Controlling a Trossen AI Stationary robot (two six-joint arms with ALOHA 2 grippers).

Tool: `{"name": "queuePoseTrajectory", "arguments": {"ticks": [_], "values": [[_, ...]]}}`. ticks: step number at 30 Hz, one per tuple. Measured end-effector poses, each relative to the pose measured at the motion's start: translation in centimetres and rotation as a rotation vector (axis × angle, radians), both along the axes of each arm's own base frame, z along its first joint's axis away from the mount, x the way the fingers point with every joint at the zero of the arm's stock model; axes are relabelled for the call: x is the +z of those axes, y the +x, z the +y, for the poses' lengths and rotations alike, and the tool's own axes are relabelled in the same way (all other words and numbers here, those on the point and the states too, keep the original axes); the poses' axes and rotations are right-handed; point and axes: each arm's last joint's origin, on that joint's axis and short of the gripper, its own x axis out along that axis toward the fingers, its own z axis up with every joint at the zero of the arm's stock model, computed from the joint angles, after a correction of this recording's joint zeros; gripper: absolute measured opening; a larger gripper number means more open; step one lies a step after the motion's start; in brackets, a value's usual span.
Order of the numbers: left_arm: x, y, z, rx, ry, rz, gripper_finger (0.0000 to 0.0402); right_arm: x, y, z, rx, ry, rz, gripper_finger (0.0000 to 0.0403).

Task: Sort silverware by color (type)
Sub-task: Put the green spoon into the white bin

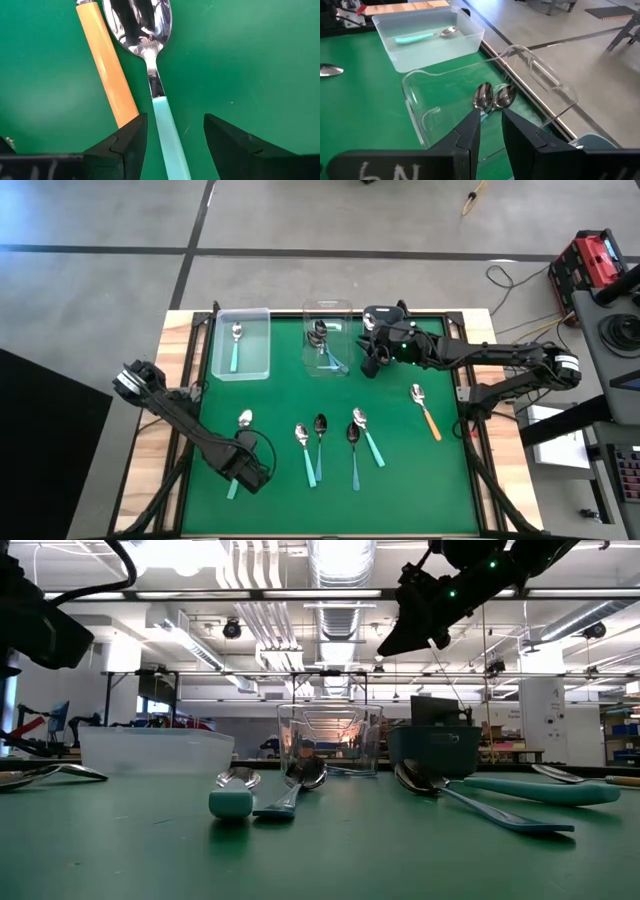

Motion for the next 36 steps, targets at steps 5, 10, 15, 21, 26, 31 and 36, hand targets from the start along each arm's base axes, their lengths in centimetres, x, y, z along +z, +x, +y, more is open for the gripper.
{"name": "queuePoseTrajectory", "arguments": {"ticks": [5, 10, 15, 21, 26, 31, 36], "values": [[-0.5, 0.1, -0.1, 0.000, 0.013, 0.015, 0.0178, -0.4, 0.2, -0.1, -0.004, 0.011, 0.012, 0.0070], [-1.3, 0.2, -0.1, -0.020, 0.034, 0.033, 0.0178, -0.6, 0.3, -0.1, -0.004, 0.013, 0.018, 0.0070], [-1.8, 0.4, -0.3, -0.023, 0.042, 0.045, 0.0177, -0.6, 0.3, 0.0, -0.002, 0.018, 0.015, 0.0070], [-1.9, 0.6, -0.4, -0.021, 0.037, 0.037, 0.0162, -0.6, 0.4, 0.1, 0.000, 0.018, 0.015, 0.0070], [-1.8, 0.7, -0.5, -0.011, 0.028, 0.026, 0.0120, -0.6, 0.4, 0.1, 0.001, 0.018, 0.015, 0.0070], [-1.8, 0.8, -0.5, 0.000, 0.016, 0.016, 0.0065, -0.6, 0.4, 0.1, 0.001, 0.018, 0.015, 0.0070], [-1.6, 0.7, -0.5, 0.004, 0.012, 0.015, 0.0020, -0.6, 0.3, 0.1, 0.001, 0.018, 0.016, 0.0070]]}}
